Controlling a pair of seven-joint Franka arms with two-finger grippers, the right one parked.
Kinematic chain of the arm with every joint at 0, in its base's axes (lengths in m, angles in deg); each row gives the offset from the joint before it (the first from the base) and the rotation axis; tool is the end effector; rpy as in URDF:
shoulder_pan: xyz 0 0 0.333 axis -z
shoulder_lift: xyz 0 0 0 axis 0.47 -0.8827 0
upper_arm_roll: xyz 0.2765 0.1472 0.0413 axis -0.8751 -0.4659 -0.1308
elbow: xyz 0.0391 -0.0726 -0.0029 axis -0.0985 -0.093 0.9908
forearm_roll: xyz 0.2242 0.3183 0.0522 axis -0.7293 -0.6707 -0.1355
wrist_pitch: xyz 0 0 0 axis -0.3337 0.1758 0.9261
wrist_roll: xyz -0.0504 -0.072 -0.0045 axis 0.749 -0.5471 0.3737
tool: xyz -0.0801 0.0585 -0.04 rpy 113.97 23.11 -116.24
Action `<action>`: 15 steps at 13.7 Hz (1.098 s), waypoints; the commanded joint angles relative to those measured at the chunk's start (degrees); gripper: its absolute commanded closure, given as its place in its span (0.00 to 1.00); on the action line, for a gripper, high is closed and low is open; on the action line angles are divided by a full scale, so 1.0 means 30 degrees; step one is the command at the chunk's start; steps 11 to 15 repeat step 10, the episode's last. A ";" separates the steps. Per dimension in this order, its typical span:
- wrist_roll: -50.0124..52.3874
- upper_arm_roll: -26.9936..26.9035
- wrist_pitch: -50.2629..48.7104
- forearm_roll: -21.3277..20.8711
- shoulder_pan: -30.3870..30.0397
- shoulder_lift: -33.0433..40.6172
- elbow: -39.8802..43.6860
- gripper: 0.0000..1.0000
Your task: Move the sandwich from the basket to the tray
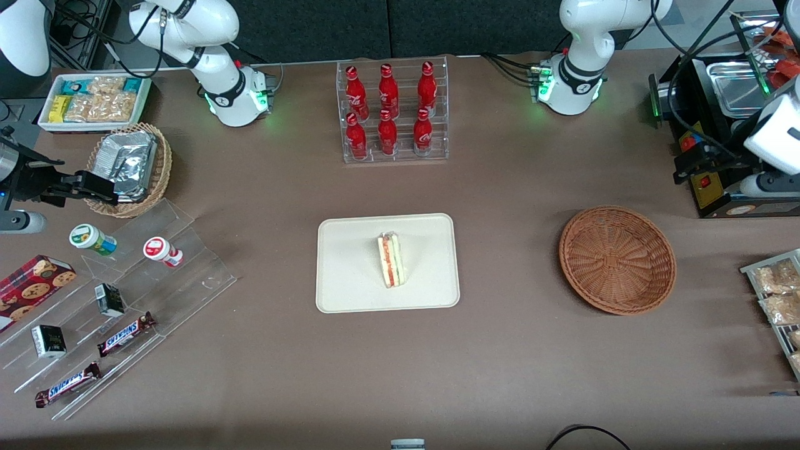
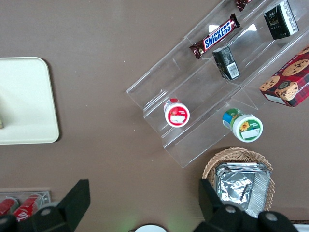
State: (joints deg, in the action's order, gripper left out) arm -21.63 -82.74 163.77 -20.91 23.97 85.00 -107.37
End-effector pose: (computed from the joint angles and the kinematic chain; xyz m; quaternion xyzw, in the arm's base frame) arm 0.5348 -0.0118 0.6200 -0.9995 0.0076 0.0292 0.0022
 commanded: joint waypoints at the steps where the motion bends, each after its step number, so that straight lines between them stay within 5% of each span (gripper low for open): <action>1: 0.0000 0.0110 -0.1244 -0.0237 0.0065 -0.0281 0.1091 0.00; 15: -0.0145 0.0520 -0.1334 -0.0237 0.0036 -0.0310 0.1208 0.00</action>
